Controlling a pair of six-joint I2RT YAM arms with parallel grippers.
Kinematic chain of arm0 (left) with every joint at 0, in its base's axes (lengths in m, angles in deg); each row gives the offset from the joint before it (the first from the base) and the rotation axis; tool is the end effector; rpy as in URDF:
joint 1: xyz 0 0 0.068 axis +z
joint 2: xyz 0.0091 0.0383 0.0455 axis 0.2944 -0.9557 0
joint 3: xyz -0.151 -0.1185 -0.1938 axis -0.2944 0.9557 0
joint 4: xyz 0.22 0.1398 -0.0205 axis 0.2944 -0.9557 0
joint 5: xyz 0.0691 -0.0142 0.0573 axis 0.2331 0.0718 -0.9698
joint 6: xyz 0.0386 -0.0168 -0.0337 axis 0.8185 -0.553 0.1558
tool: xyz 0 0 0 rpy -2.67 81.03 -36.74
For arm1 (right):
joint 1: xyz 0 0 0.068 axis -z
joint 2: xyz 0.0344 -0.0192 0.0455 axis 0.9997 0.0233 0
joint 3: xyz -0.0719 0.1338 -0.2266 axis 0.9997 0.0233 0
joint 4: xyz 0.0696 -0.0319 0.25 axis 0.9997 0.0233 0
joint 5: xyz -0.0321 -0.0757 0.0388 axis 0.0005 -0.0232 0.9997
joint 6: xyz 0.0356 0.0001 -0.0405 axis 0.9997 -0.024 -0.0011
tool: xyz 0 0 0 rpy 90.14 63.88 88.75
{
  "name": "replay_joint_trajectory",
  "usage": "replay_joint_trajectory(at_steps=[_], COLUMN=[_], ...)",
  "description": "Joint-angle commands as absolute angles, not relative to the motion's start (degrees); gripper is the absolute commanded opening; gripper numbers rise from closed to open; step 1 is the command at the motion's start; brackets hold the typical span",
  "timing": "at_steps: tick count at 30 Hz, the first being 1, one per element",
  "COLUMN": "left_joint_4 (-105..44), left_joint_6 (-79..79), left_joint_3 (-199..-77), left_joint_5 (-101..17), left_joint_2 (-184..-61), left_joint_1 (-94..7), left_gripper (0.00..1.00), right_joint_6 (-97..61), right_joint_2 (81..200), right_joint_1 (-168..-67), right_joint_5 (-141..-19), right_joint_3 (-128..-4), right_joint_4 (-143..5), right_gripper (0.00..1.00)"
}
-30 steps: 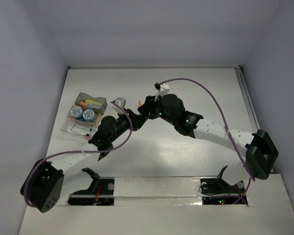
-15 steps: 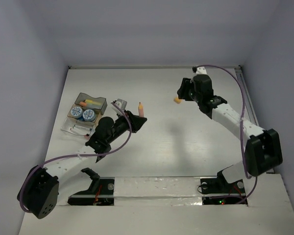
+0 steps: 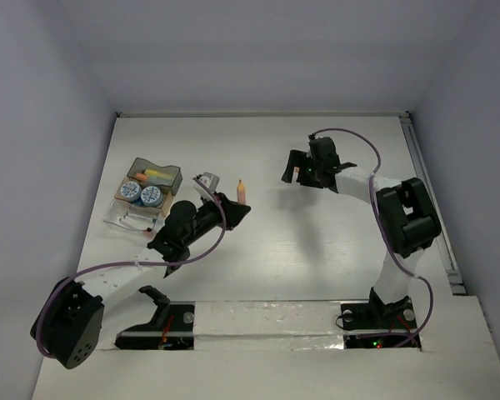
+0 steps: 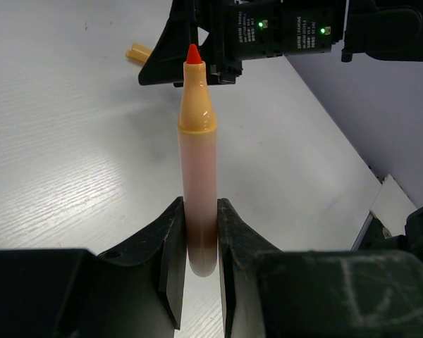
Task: Sort the stationery into containers
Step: Close the pen cap on the pen.
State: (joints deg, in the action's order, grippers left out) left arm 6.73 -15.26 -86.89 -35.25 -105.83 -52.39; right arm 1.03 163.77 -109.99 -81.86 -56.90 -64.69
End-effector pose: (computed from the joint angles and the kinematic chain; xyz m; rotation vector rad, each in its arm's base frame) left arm 0.1758 -0.1356 0.2414 0.3430 1.6005 -1.0459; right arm 0.3673 0.1472 0.1890 0.0451 2.3844 0.5132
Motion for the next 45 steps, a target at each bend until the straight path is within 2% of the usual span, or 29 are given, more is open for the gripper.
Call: replay_joint_trajectory(at_steps=[1, 9, 24, 39, 43, 45], left_joint_4=[10.70, 10.88, 10.97, 10.79, 10.70, 10.53], left_joint_6=[-14.38, -14.38, -14.64, -14.64, -14.47, -14.38], left_joint_3=[-86.75, -86.58, -86.49, -86.58, -86.66, -86.66], left_joint_5=[-33.69, -33.87, -33.87, -34.31, -34.39, -34.39], left_joint_2=[-106.30, -105.77, -105.60, -105.95, -106.04, -105.95], left_joint_1=[-52.63, -52.63, -52.63, -52.63, -52.63, -52.63], left_gripper=[0.00, 0.00, 0.00, 0.00, 0.00, 0.00], right_joint_6=[5.17, 8.61, 2.98, -6.86, -9.06, -9.50], right_joint_2=[167.13, 172.86, 178.22, 184.55, 187.18, 188.94], right_joint_1=[-109.14, -108.01, -107.47, -107.47, -107.47, -107.47], right_joint_5=[-80.87, -85.00, -94.67, -99.41, -100.38, -101.35], right_joint_3=[-61.55, -62.69, -72.35, -81.67, -85.62, -87.38], right_joint_4=[-72.64, -77.22, -67.29, -53.14, -48.58, -47.08], right_gripper=[0.91, 0.91, 0.88, 0.70, 0.61, 0.52])
